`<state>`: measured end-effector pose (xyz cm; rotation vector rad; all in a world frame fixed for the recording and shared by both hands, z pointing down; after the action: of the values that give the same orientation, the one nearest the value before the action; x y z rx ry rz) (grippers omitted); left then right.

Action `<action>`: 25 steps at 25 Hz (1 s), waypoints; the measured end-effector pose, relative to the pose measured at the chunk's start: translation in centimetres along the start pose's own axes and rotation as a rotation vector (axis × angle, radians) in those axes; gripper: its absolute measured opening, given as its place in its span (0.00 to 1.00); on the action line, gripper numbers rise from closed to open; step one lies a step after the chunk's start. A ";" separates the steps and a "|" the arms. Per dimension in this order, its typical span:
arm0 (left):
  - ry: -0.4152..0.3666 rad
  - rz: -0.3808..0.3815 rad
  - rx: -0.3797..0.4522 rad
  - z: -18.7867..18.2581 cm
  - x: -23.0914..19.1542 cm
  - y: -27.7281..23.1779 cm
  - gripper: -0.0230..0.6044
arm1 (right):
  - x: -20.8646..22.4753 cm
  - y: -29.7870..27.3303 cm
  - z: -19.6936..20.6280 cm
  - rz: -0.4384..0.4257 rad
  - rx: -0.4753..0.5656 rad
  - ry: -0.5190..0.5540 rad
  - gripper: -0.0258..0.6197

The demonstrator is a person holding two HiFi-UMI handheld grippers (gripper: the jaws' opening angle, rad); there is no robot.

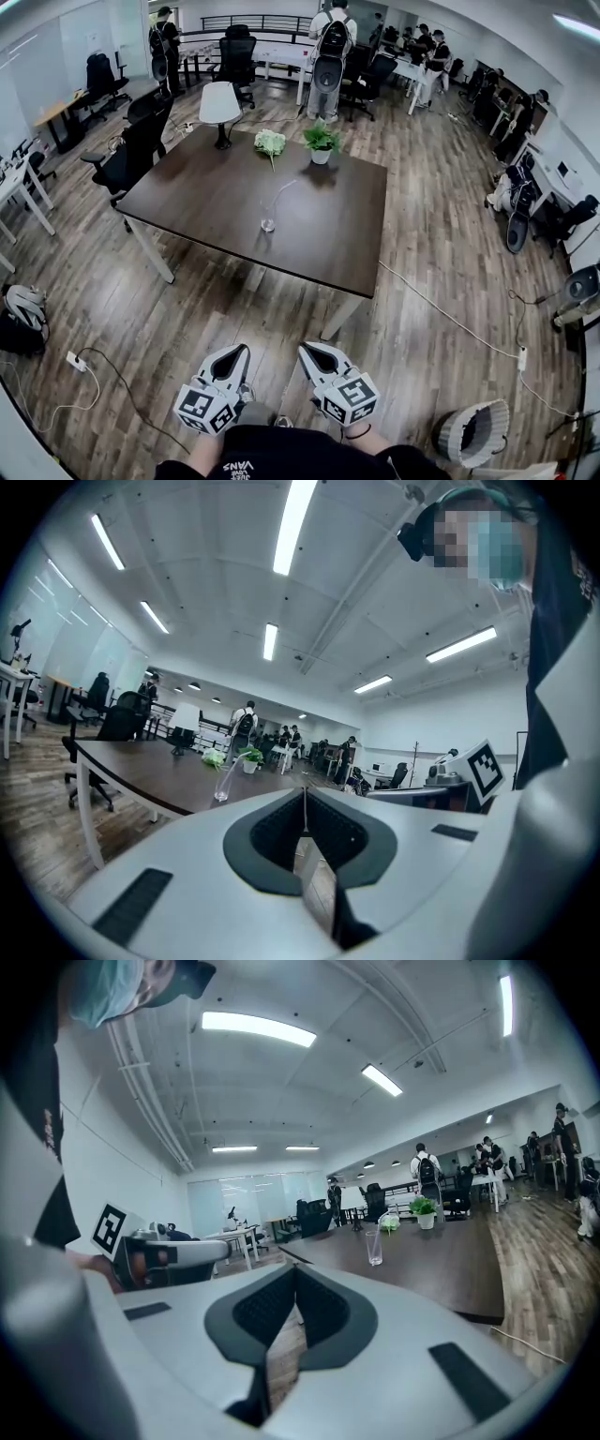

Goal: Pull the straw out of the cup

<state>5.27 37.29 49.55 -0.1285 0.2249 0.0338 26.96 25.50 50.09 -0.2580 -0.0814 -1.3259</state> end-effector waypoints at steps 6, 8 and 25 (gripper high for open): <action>0.001 0.015 0.002 -1.4 -2.9 -2.4 0.07 | 1.1 -3.1 -1.2 0.016 0.002 0.003 0.07; 0.002 0.023 0.005 -1.8 -3.8 -3.2 0.07 | 1.6 -4.0 -1.5 0.028 0.001 0.002 0.07; -0.016 0.140 -0.007 -5.4 -13.2 -9.0 0.07 | 2.9 -12.7 -3.9 0.159 0.037 -0.008 0.07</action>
<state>-8.39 27.38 48.38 -0.1190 0.2180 0.1751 15.04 19.08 48.68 -0.2339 -0.0903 -1.1647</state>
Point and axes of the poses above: the fingertips, and each gripper's own axes: y backward along the fingers, x to its right, z out of its underside, the point moved 10 cm from there along y, backward along the fingers, and after that the axes turned 10 degrees about -z, right-handed, at the moved point
